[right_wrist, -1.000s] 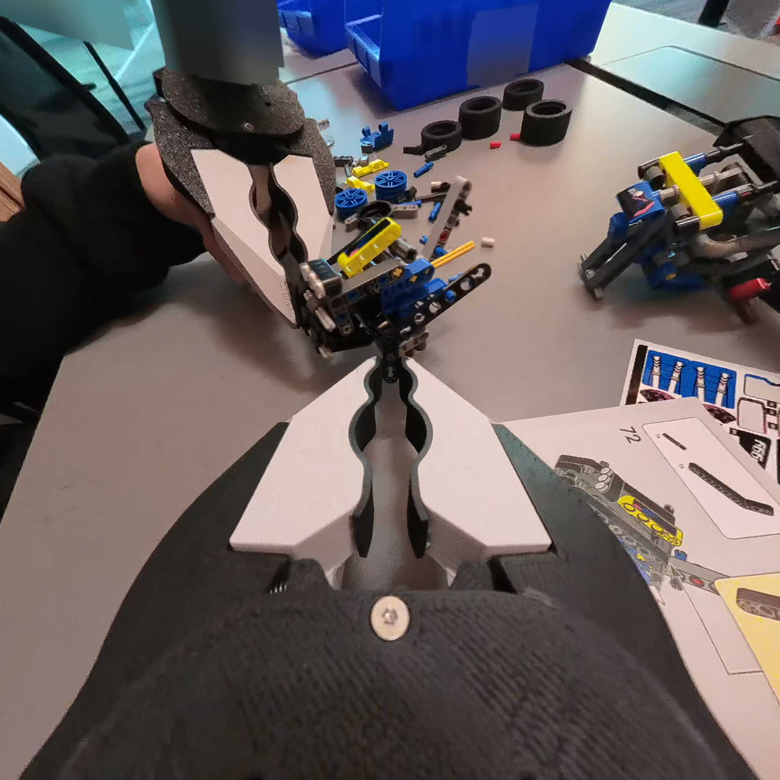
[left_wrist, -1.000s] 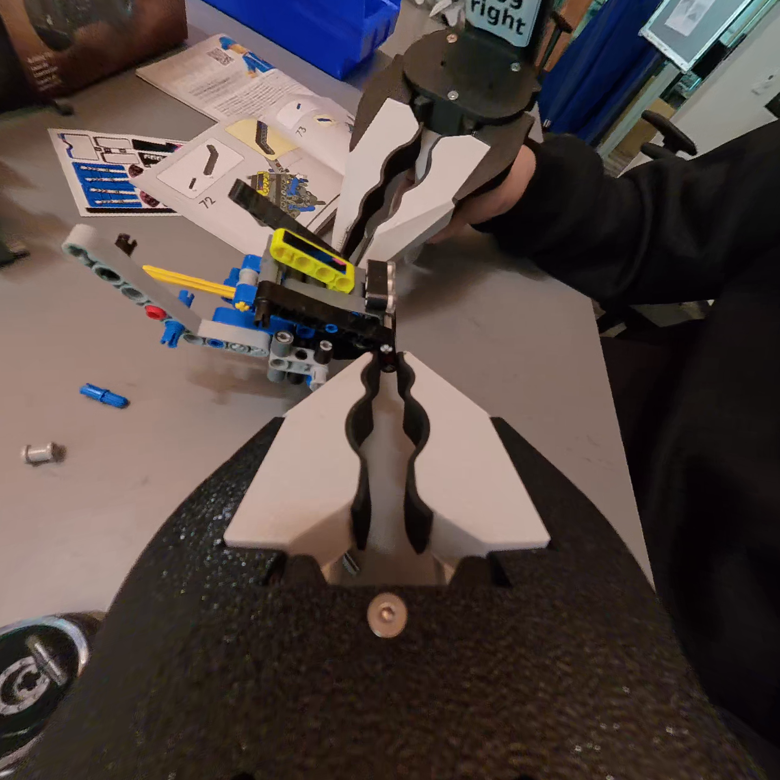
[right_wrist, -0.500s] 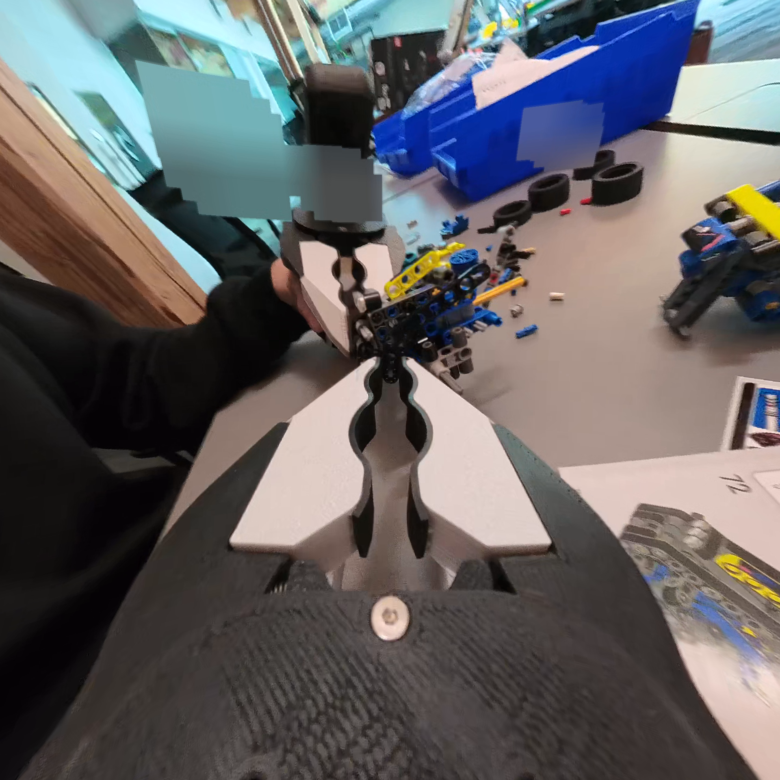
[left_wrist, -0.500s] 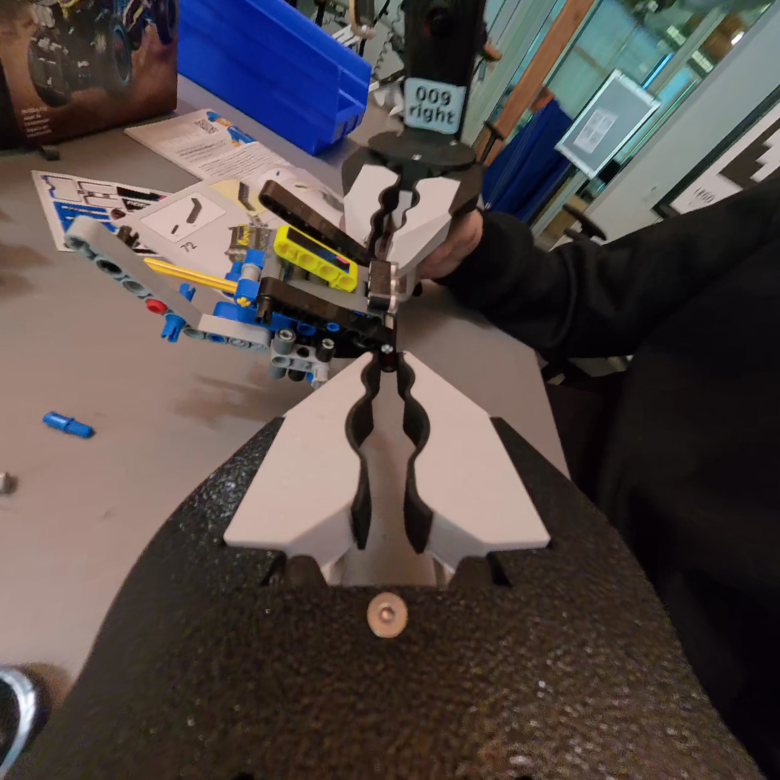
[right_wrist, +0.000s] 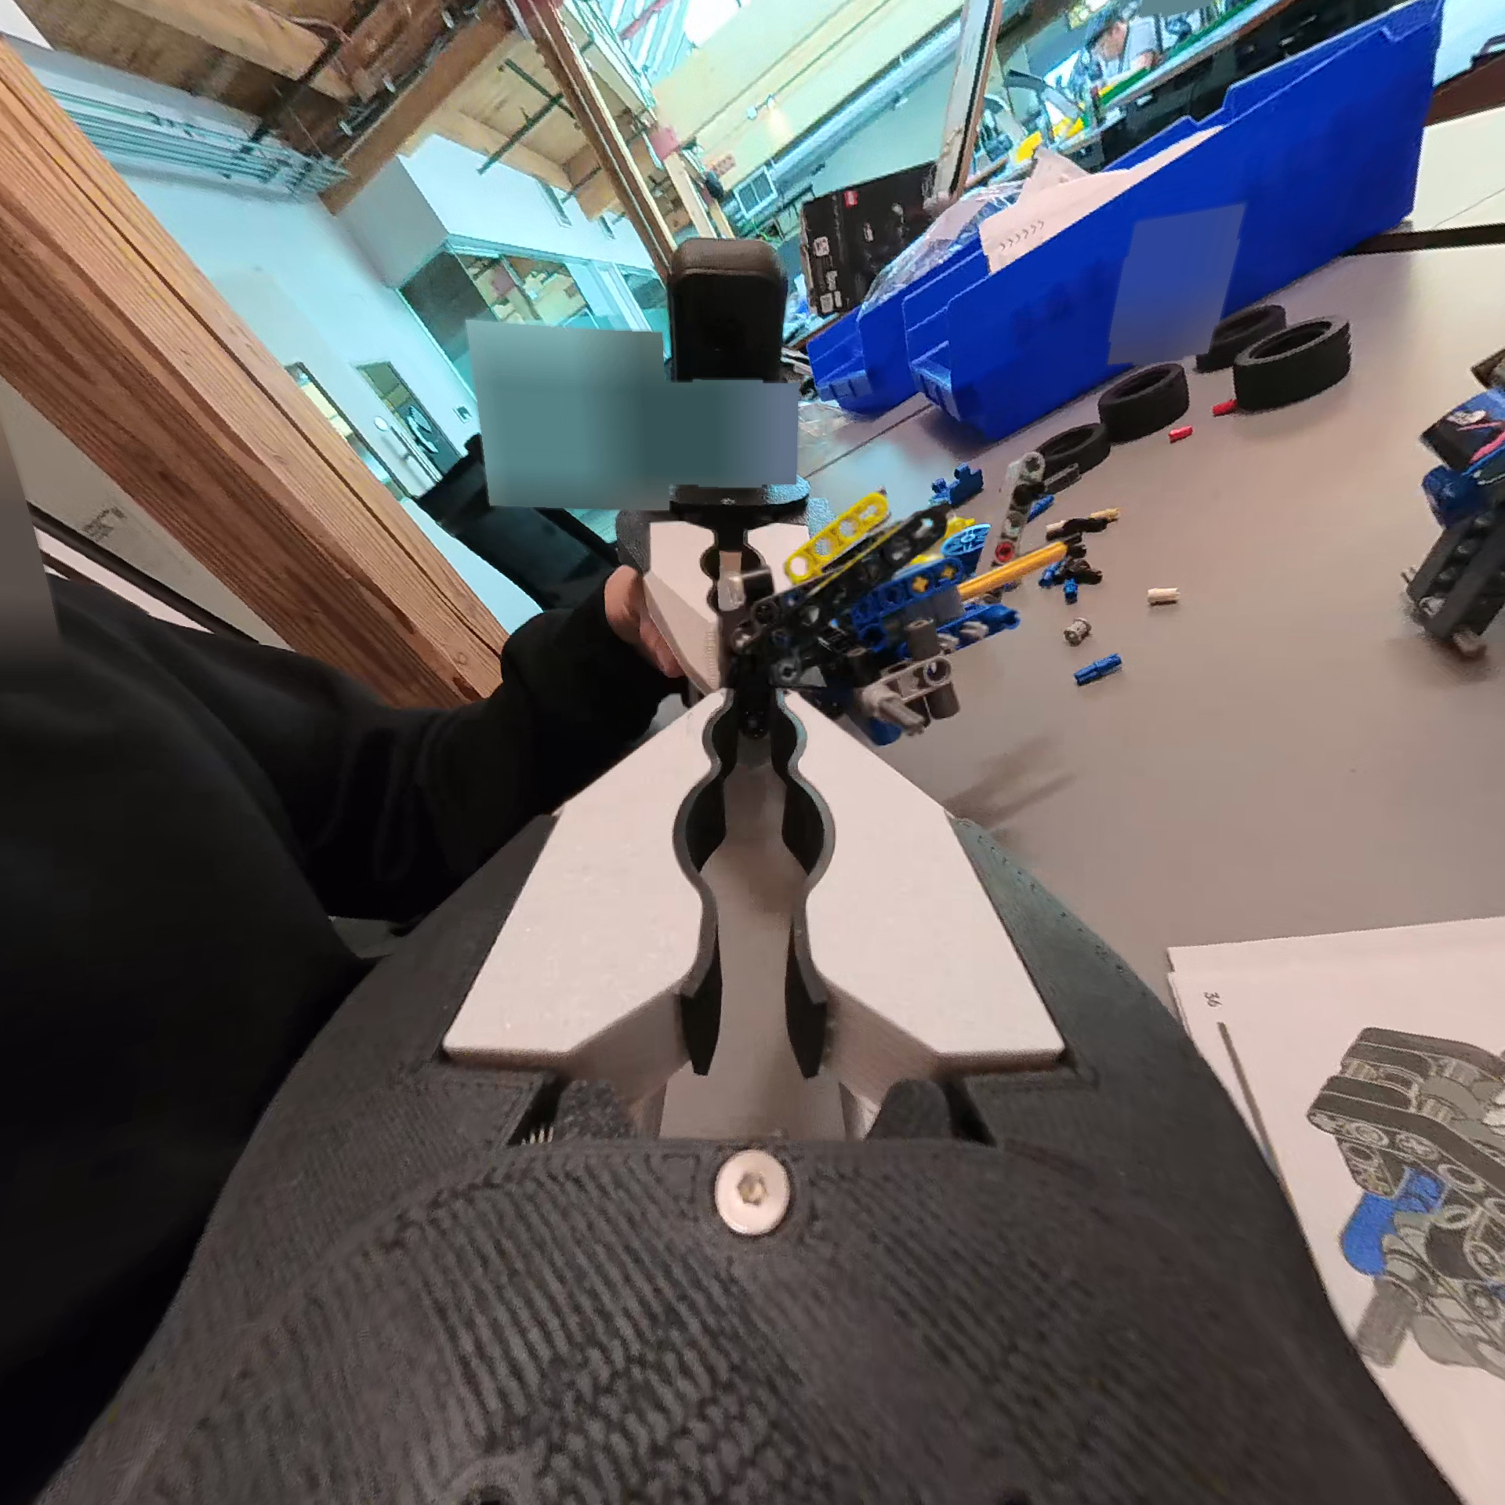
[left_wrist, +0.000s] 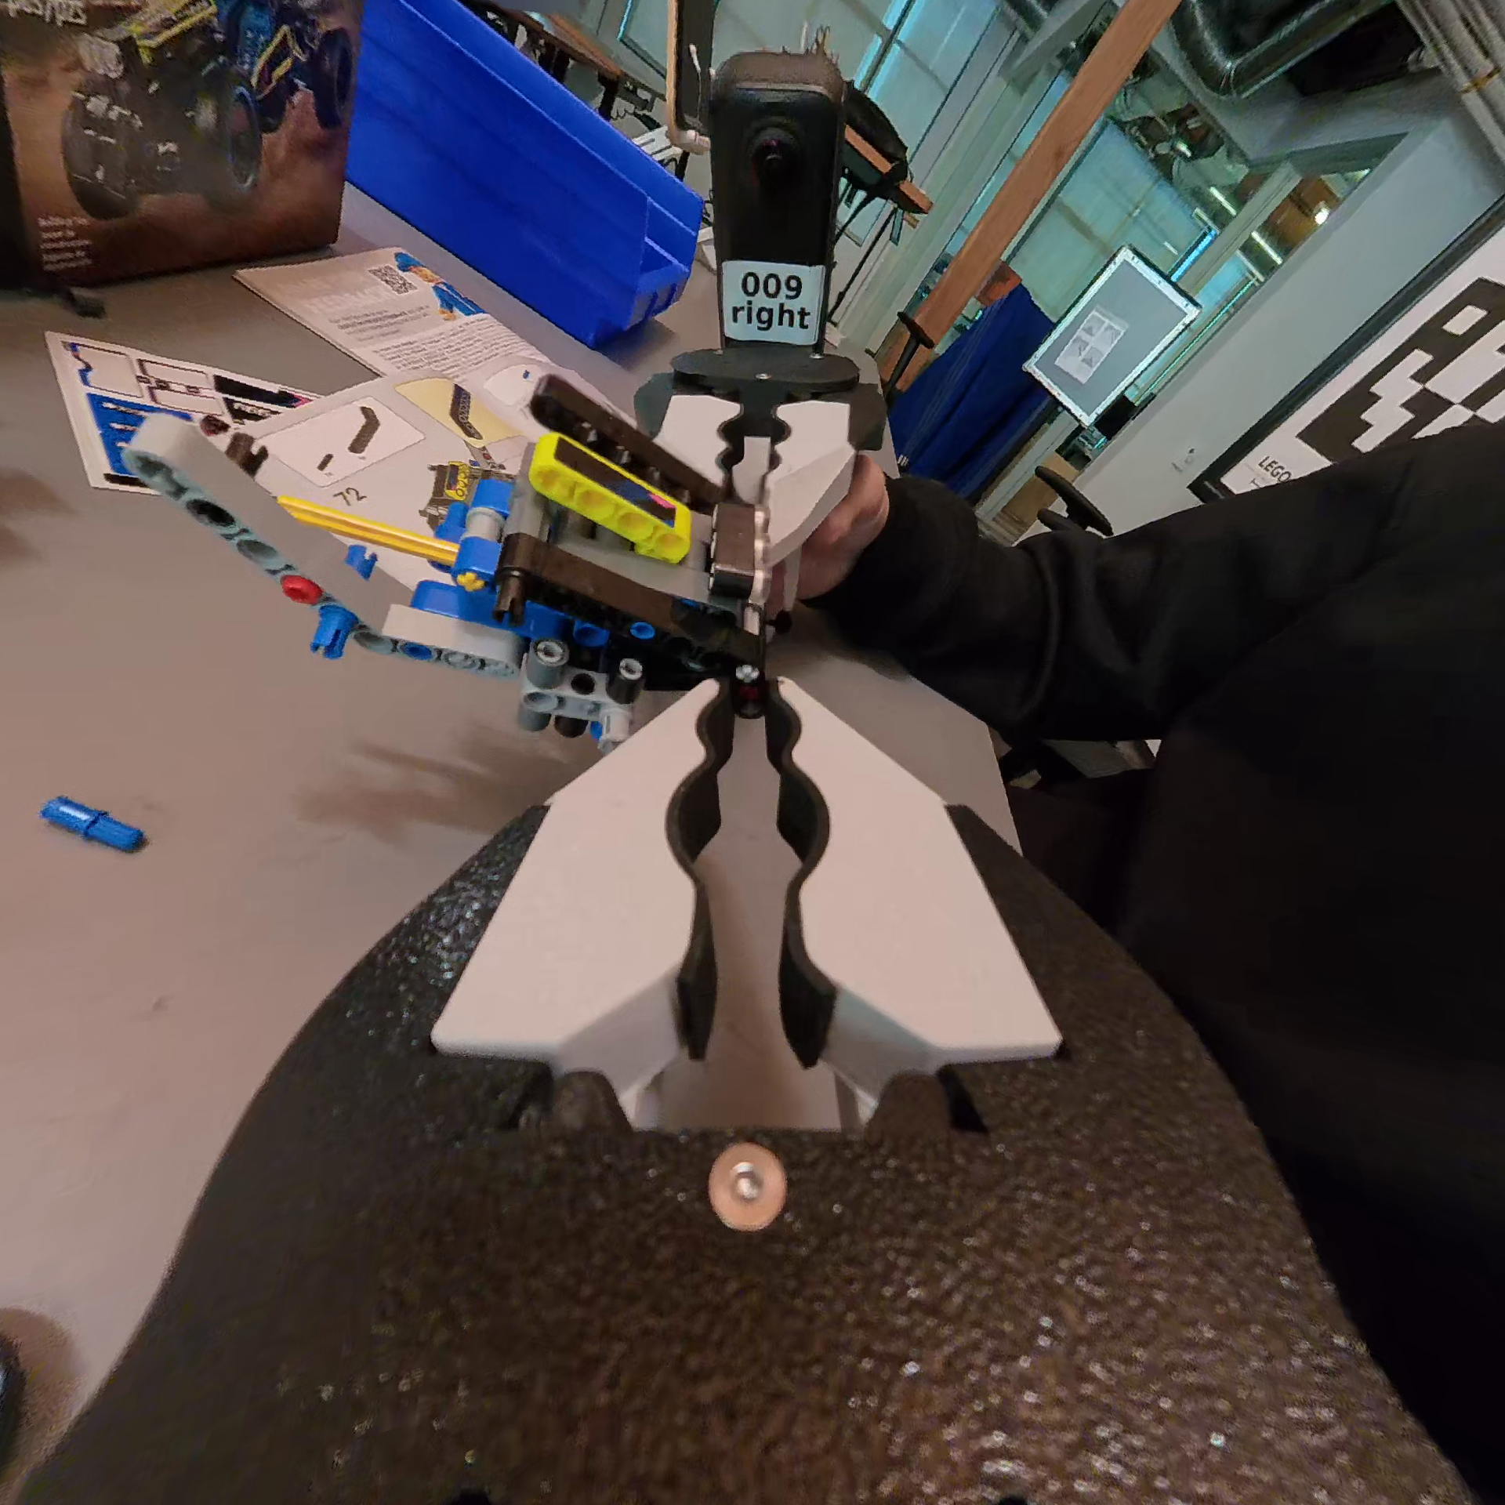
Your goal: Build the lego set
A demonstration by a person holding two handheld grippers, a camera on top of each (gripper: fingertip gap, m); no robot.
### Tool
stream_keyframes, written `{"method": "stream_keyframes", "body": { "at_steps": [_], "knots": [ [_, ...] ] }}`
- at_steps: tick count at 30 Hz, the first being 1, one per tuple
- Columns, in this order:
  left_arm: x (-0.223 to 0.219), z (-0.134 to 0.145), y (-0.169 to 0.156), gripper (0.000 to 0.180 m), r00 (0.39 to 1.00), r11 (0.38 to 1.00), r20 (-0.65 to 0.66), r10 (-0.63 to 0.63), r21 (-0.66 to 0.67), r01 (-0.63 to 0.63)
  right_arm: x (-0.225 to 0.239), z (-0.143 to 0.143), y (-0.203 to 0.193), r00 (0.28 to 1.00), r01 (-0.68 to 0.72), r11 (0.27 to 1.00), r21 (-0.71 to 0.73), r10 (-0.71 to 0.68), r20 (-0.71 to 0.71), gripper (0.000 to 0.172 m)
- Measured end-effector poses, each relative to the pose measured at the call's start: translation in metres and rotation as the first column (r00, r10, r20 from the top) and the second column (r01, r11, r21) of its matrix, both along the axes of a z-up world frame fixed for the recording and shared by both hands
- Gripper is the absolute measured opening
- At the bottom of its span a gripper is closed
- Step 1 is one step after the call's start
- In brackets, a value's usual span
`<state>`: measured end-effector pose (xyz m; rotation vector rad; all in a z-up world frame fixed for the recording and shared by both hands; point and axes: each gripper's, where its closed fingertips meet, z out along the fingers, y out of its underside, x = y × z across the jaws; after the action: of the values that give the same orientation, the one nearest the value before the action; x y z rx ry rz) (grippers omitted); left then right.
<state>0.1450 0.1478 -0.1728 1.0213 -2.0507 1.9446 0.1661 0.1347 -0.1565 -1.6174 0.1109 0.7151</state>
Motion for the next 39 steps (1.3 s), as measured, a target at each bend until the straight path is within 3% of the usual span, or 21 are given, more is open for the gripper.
{"method": "stream_keyframes", "body": {
  "at_steps": [10, 19, 22, 24, 26, 28, 31, 34, 39],
  "knots": [
    [-0.002, 0.009, -0.004, 0.004, 0.999, 0.996, -0.028, -0.021, -0.089, 0.019, -0.002, 0.012, -0.002, 0.999, -0.023, 0.996, 0.091, 0.026, -0.032, 0.004],
    [0.000, 0.009, -0.004, 0.004, 1.000, 0.998, -0.007, -0.002, -0.062, 0.001, -0.003, 0.015, 0.000, 1.000, -0.023, 0.994, 0.111, 0.024, -0.013, 0.005],
    [0.002, 0.006, -0.002, 0.004, 1.000, 1.000, 0.003, 0.013, -0.028, -0.013, -0.001, 0.011, 0.002, 0.996, 0.007, 0.996, 0.084, -0.014, 0.084, 0.005],
    [0.002, 0.006, -0.002, 0.004, 1.000, 1.000, 0.012, 0.016, -0.022, -0.016, -0.001, 0.012, 0.002, 0.973, 0.036, 0.996, 0.079, -0.053, 0.223, 0.005],
    [0.001, -0.003, 0.000, 0.004, 1.000, 0.997, 0.018, 0.014, 0.071, -0.015, 0.007, 0.018, -0.002, 0.896, 0.106, 0.990, 0.091, -0.135, 0.422, 0.005],
    [-0.004, -0.016, 0.006, 0.004, 1.000, 0.972, 0.018, 0.005, 0.235, -0.010, 0.022, 0.025, -0.008, 0.817, 0.193, 0.974, 0.122, -0.228, 0.529, 0.004],
    [-0.020, -0.037, 0.019, 0.004, 0.999, 0.853, -0.016, -0.039, 0.519, 0.042, 0.021, 0.016, -0.010, 0.830, 0.166, 0.982, 0.088, -0.187, 0.526, 0.004],
    [-0.040, -0.054, 0.039, 0.004, 0.994, 0.625, -0.087, -0.062, 0.773, 0.106, 0.002, -0.004, -0.007, 0.872, 0.042, 0.999, -0.016, -0.028, 0.488, 0.004],
    [-0.065, -0.048, 0.042, 0.004, 0.936, 0.319, -0.294, -0.195, 0.883, 0.344, -0.013, -0.030, -0.011, 0.881, -0.040, 0.984, -0.173, 0.116, 0.458, 0.004]
  ]
}}
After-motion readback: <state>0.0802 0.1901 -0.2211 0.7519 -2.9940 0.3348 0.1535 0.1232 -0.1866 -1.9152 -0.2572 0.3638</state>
